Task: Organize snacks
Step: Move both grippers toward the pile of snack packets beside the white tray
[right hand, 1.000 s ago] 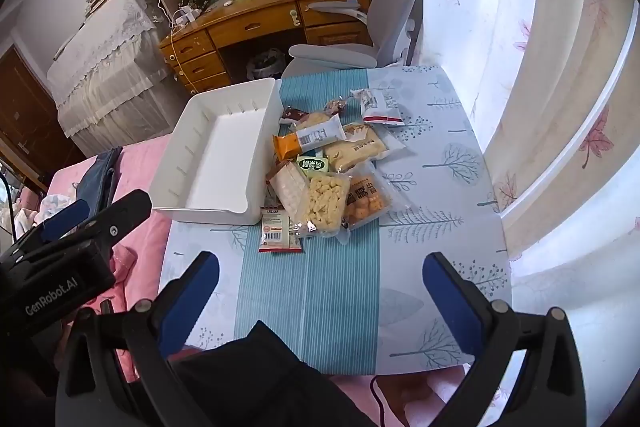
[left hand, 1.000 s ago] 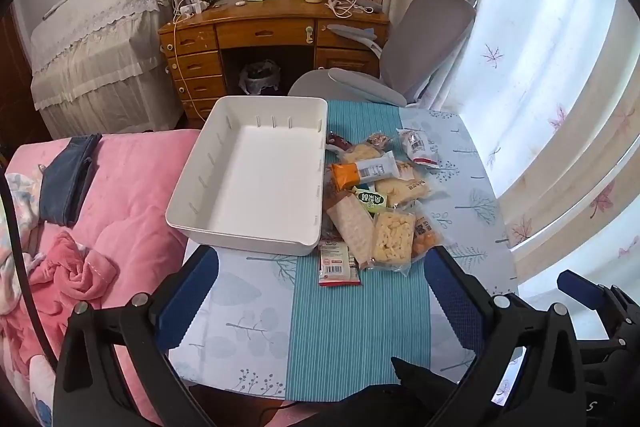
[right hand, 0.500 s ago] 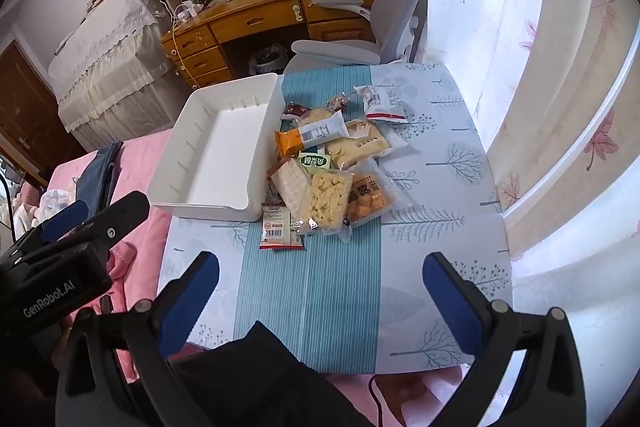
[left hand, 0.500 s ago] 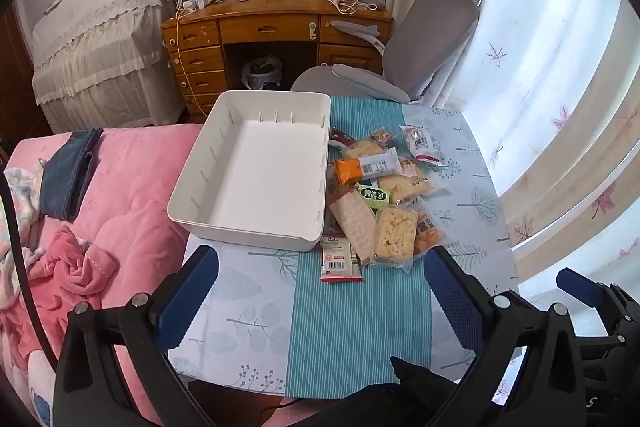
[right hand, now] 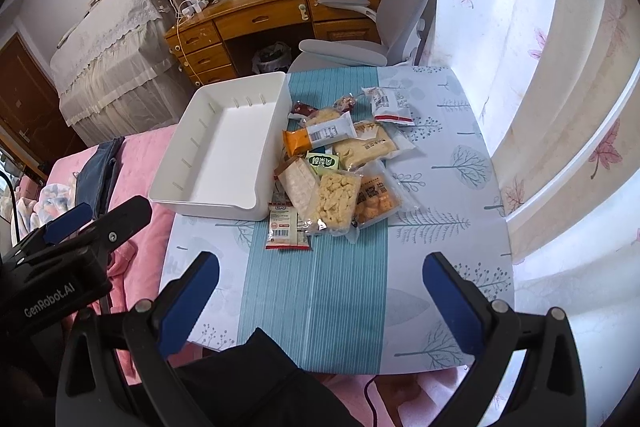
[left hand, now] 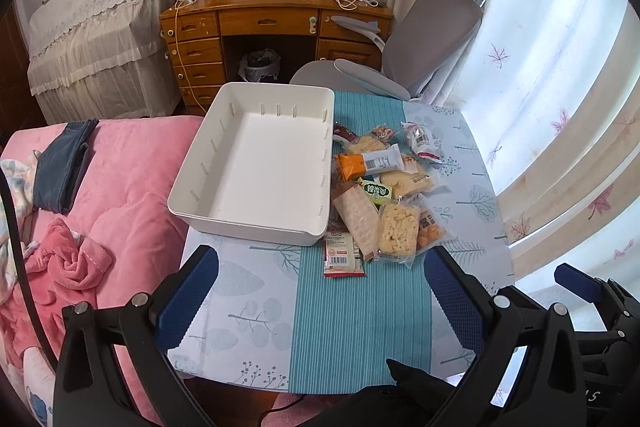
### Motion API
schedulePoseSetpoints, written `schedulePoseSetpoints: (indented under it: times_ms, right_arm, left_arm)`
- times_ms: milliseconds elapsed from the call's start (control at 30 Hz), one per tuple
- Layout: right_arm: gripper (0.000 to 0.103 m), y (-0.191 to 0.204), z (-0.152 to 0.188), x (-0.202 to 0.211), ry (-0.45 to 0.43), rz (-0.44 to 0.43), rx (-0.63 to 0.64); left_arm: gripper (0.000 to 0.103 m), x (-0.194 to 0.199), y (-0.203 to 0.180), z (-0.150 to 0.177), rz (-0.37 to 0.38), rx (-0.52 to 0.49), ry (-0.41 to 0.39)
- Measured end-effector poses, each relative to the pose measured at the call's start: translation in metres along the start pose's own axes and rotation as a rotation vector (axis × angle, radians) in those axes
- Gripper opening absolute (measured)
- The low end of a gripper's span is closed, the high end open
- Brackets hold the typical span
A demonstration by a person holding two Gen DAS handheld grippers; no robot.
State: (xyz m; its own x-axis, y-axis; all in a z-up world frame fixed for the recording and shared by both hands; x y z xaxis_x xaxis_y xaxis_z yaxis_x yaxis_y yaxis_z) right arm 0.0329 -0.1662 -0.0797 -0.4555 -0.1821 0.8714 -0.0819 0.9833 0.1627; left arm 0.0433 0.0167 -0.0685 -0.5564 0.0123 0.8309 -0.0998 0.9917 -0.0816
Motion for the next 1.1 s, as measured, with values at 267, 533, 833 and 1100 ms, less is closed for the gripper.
schedulePoseSetpoints:
  times_ms: [267, 533, 833, 1100]
  right_arm:
    - [0.102, 0.014, 0.001, -0.003, -0.016, 0.023, 0.004]
    - [0.102, 0.027, 0.006, -0.003, -0.046, 0.081, 0.003]
    - [0.102, 0.021, 0.02, 0.001, -0.041, 0.1, -0.036]
    - [0.102, 0.006, 0.016, -0.001, -0.058, 0.081, -0.014]
  left_arm:
    - [0.102, -0.002, 0.017, 0.001, 0.01, -0.022, 0.009]
    - [0.102, -0.006, 0.024, 0.002, 0.007, -0.078, 0.019]
    - [0.102, -0.012, 0.018, 0.01, 0.054, -0.118, 0.063]
    - [0.102, -0.022, -0.002, 0.009, 0.072, -0.111, 0.08]
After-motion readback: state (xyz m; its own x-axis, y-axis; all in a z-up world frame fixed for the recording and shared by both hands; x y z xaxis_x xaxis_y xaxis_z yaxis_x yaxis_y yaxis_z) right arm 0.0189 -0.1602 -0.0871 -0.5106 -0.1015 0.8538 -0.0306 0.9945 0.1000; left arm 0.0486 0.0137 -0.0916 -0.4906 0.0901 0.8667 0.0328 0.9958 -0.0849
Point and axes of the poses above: each gripper's, at about its wrist camera, not at the fingertips, and x roughly against the way its jaws point, y to its left, z to its underside, the point moved 7 cm from there along -x, roughly the way its jaws point, and after that the axes turned 1 degree about -z, right-handed, at the moved point
